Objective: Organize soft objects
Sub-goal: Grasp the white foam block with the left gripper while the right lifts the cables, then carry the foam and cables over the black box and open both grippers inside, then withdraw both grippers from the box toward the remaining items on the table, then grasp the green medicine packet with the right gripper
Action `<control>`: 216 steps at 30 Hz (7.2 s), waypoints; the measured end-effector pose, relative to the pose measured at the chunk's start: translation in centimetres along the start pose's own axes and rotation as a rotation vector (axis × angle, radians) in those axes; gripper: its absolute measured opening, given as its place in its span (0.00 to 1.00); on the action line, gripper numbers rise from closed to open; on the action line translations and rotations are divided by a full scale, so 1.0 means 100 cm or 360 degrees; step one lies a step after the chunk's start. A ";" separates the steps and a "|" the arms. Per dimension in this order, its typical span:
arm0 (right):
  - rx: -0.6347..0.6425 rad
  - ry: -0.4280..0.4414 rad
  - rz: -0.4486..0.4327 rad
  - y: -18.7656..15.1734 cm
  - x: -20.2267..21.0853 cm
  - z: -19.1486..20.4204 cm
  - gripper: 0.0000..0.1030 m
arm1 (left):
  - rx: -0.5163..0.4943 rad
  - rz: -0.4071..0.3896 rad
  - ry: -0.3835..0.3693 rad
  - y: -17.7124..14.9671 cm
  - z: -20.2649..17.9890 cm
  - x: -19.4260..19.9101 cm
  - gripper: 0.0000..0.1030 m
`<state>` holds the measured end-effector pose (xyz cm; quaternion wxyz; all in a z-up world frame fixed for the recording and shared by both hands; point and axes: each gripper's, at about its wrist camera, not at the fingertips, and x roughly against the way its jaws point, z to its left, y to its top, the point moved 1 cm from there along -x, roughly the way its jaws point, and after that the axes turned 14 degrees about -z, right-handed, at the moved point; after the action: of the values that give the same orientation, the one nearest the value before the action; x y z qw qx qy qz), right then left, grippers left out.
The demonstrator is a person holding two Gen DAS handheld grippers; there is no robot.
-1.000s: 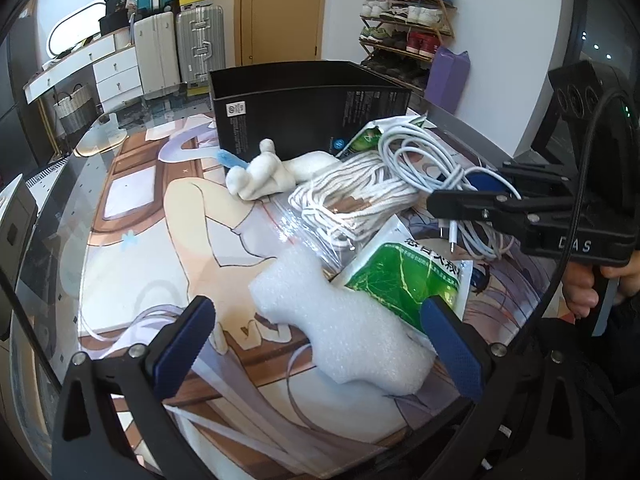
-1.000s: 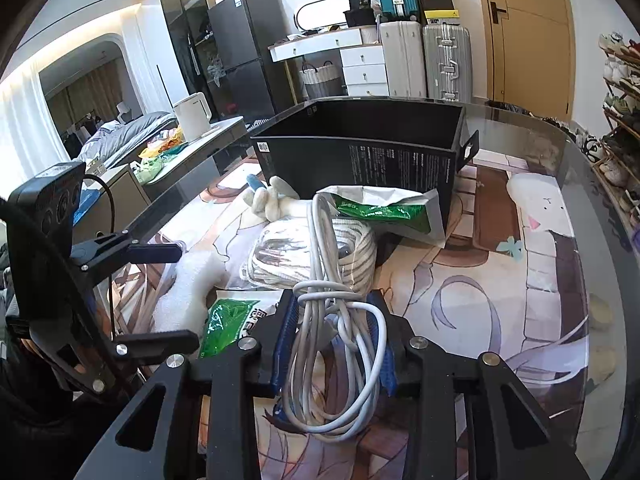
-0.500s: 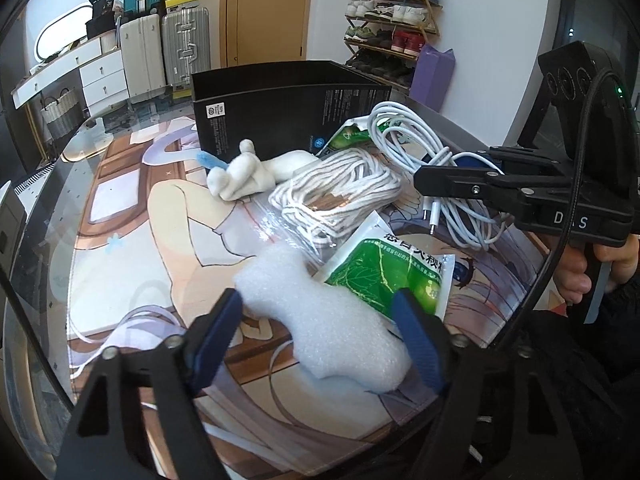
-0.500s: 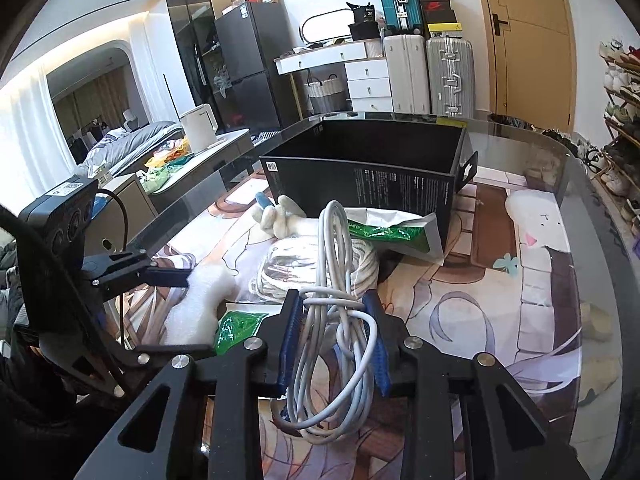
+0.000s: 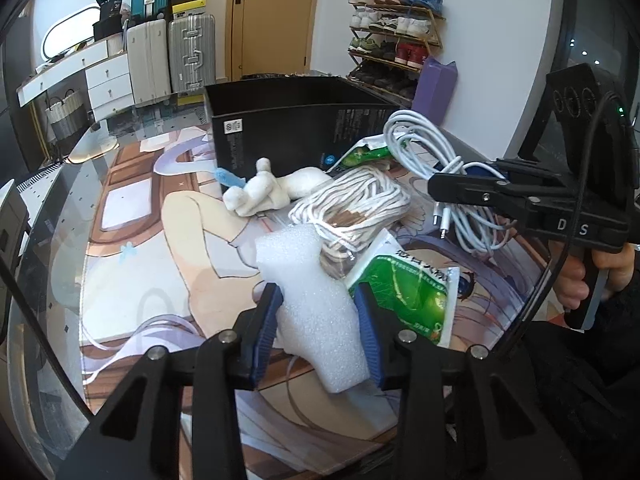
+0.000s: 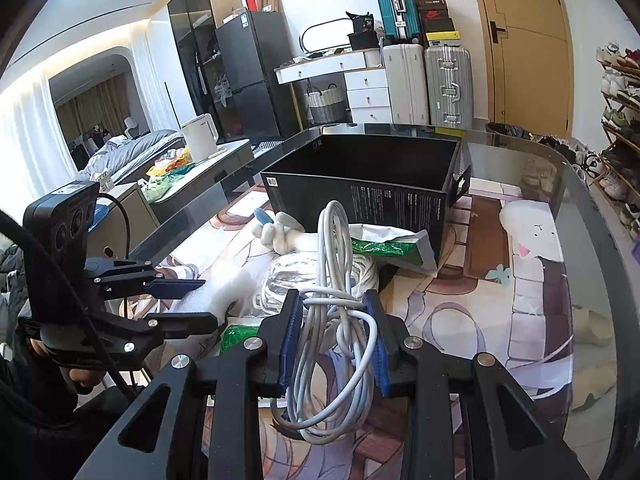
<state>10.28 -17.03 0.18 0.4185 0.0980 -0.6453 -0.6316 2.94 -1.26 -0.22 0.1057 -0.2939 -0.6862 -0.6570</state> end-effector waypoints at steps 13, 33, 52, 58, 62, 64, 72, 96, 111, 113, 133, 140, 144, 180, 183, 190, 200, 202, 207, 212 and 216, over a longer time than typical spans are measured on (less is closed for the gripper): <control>-0.0027 0.0009 -0.0081 0.007 0.009 -0.003 0.30 | 0.0031 -0.0140 0.0024 0.014 0.003 0.012 0.36; -0.0014 0.0009 -0.0271 0.041 0.034 0.001 0.30 | 0.0109 -0.0346 0.0076 0.056 0.004 0.015 0.36; -0.0009 -0.0009 -0.0383 0.081 0.035 -0.004 0.30 | 0.0157 -0.0441 0.0087 0.090 0.007 0.002 0.36; 0.0001 -0.0013 -0.0399 0.089 0.028 -0.008 0.30 | 0.0153 -0.0456 0.0089 0.100 0.009 -0.004 0.36; 0.0000 -0.0012 -0.0400 0.094 0.023 -0.011 0.30 | 0.0150 -0.0455 0.0090 0.104 0.011 -0.010 0.36; -0.0001 -0.0009 -0.0399 0.097 0.019 -0.013 0.30 | 0.0152 -0.0450 0.0093 0.105 0.011 -0.014 0.36; -0.0012 -0.0006 -0.0378 0.103 0.004 -0.015 0.30 | 0.0184 -0.0433 0.0105 0.114 0.017 -0.030 0.36; 0.0011 -0.0050 -0.0360 0.112 -0.040 -0.031 0.30 | 0.0295 -0.0453 0.0175 0.119 0.034 -0.058 0.36; 0.0055 -0.0091 -0.0338 0.110 -0.062 -0.033 0.30 | 0.0288 -0.0440 0.0214 0.117 0.041 -0.078 0.36; 0.0064 -0.0101 -0.0333 0.109 -0.064 -0.033 0.30 | 0.0278 -0.0429 0.0213 0.117 0.040 -0.080 0.36; 0.0091 -0.0166 -0.0366 0.101 -0.037 -0.037 0.93 | 0.0199 -0.0361 0.0319 0.111 0.037 -0.066 1.00; 0.0012 -0.0165 -0.0266 0.081 -0.025 -0.038 0.99 | 0.0118 -0.0402 0.0413 0.100 0.035 -0.047 1.00; 0.0014 -0.0163 -0.0211 0.068 -0.022 -0.031 0.99 | 0.0104 -0.0399 0.0448 0.093 0.036 -0.038 1.00; 0.0015 -0.0170 0.0145 0.023 -0.033 -0.012 0.99 | 0.0153 -0.0251 0.0449 0.045 0.043 -0.017 1.00; 0.0073 -0.0112 0.0223 0.016 -0.040 0.000 0.99 | 0.0155 -0.0240 0.0442 0.045 0.042 -0.016 1.00; 0.0189 0.0006 0.0332 0.000 -0.051 0.024 0.99 | 0.0164 -0.0237 0.0434 0.046 0.043 -0.016 1.00; 0.0291 0.0112 0.0422 -0.016 -0.055 0.054 0.99 | 0.0176 -0.0227 0.0444 0.046 0.047 -0.016 1.00; 0.0320 0.0112 0.0438 -0.018 -0.057 0.059 0.99 | 0.0178 -0.0226 0.0438 0.046 0.048 -0.016 1.00; 0.0389 0.0099 0.0464 -0.024 -0.059 0.071 0.99 | 0.0166 -0.0214 0.0444 0.044 0.048 -0.018 1.00; 0.0437 0.0070 0.0501 -0.029 -0.061 0.074 0.99 | 0.0160 -0.0205 0.0438 0.043 0.047 -0.019 1.00; 0.0441 0.0074 0.0520 -0.032 -0.058 0.066 0.99 | 0.0162 -0.0202 0.0431 0.042 0.046 -0.020 1.00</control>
<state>8.28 -8.94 -4.14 0.5126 0.0632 -0.7234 -0.4581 7.92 2.47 1.74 0.1704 -0.1530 -0.7151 -0.6604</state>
